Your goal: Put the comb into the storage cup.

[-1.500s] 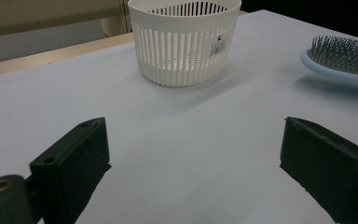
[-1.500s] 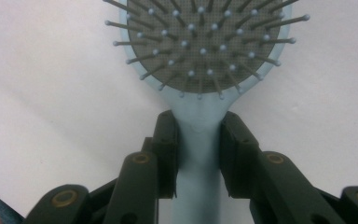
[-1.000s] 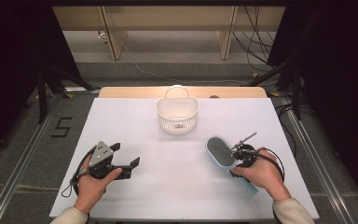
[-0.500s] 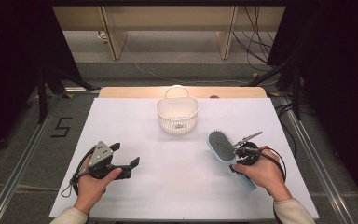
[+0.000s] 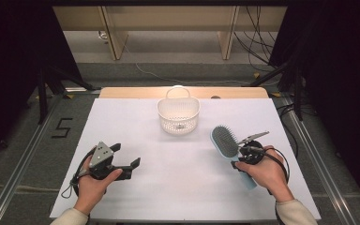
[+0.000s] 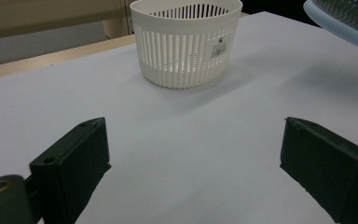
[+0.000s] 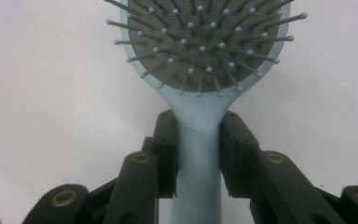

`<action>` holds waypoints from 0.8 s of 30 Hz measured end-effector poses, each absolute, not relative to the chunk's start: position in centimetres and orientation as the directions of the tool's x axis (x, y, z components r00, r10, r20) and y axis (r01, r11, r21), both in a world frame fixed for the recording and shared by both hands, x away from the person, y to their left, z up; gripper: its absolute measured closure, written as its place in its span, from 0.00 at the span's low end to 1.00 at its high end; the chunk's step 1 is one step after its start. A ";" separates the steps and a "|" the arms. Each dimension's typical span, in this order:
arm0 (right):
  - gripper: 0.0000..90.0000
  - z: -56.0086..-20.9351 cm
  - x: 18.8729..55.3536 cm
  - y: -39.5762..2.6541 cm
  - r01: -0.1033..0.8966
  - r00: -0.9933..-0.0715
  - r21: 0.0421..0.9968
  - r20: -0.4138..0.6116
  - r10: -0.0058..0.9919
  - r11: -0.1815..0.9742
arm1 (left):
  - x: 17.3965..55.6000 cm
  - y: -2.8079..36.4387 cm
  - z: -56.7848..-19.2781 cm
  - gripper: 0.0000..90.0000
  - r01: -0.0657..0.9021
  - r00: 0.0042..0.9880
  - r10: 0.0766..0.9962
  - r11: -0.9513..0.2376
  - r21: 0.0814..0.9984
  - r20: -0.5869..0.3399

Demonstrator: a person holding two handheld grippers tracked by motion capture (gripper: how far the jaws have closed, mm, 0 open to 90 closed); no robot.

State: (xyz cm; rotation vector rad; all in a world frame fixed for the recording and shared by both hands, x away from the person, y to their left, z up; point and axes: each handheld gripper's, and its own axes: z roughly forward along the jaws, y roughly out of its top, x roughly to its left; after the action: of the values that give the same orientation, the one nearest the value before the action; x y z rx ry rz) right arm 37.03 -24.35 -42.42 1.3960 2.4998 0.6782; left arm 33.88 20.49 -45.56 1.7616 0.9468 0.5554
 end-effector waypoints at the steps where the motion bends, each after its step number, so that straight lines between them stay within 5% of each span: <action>1: 0.78 -42.4 37.0 -24.4 0.751 -0.533 0.488 0.049 0.845 0.446 | 33.9 20.5 -45.6 0.08 0.341 0.584 0.809 -0.174 0.924 -0.063; 24: 0.78 -41.7 37.1 -24.9 0.711 -0.495 0.598 0.052 0.867 0.370 | 33.9 20.5 -45.5 0.09 0.340 0.583 0.810 -0.173 0.924 -0.062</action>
State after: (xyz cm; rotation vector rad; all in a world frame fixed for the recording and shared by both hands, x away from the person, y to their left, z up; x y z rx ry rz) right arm 37.09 -24.90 -41.67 1.3991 2.3626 0.8256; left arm 33.86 20.50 -45.54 1.7594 0.9488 0.5576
